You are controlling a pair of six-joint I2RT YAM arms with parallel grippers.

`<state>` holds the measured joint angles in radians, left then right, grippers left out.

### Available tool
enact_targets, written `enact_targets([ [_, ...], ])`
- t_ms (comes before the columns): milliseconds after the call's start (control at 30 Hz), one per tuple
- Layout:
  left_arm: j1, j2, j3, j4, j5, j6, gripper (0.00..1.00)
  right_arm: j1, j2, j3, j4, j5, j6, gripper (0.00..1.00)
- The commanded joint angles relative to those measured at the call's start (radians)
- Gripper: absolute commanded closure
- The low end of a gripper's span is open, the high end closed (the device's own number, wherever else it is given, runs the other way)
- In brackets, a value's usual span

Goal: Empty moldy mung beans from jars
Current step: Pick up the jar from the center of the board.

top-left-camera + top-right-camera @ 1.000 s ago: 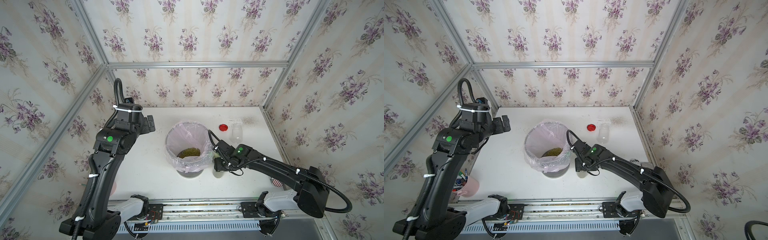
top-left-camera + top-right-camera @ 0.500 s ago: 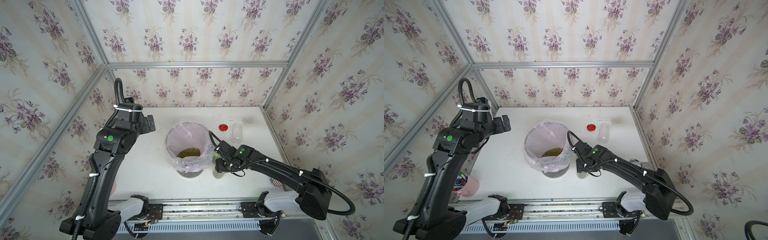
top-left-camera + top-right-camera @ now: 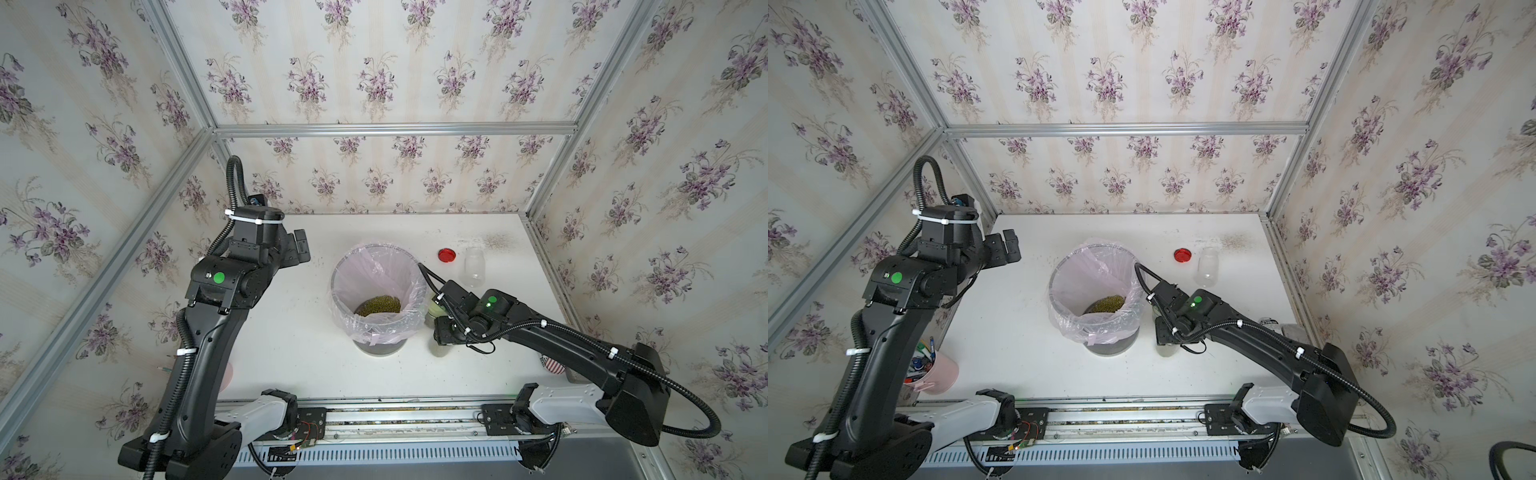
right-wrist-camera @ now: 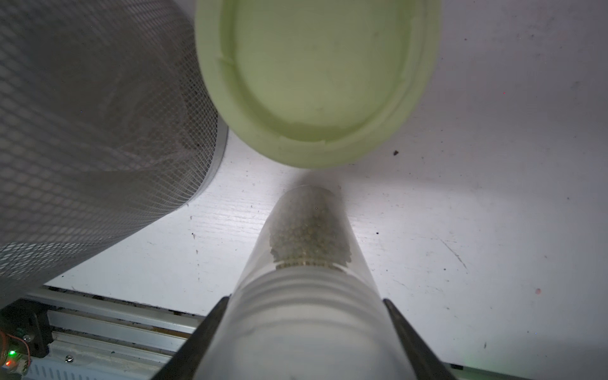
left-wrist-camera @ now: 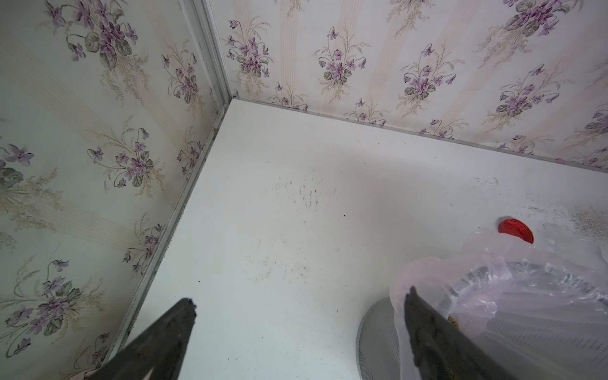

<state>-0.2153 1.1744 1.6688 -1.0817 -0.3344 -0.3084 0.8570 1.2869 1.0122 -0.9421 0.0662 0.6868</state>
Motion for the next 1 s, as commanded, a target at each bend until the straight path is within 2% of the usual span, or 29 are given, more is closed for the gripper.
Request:
enact_targets([
  [0, 0.001, -0.014, 0.006, 0.020, 0.008, -0.020, 0.00, -0.004, -0.016, 0.024, -0.039, 0.008, -0.008, 0.41],
  [367, 0.001, -0.042, -0.007, 0.056, 0.023, -0.009, 0.00, -0.028, -0.069, 0.067, -0.081, -0.043, -0.039, 0.41],
  [567, 0.001, -0.038, -0.007, 0.057, 0.021, -0.015, 0.00, -0.036, -0.081, 0.092, -0.120, -0.024, -0.051, 0.42],
  [967, 0.001, -0.046, 0.006, 0.057, 0.034, -0.020, 0.00, -0.156, -0.166, 0.053, -0.177, 0.017, -0.056, 0.42],
])
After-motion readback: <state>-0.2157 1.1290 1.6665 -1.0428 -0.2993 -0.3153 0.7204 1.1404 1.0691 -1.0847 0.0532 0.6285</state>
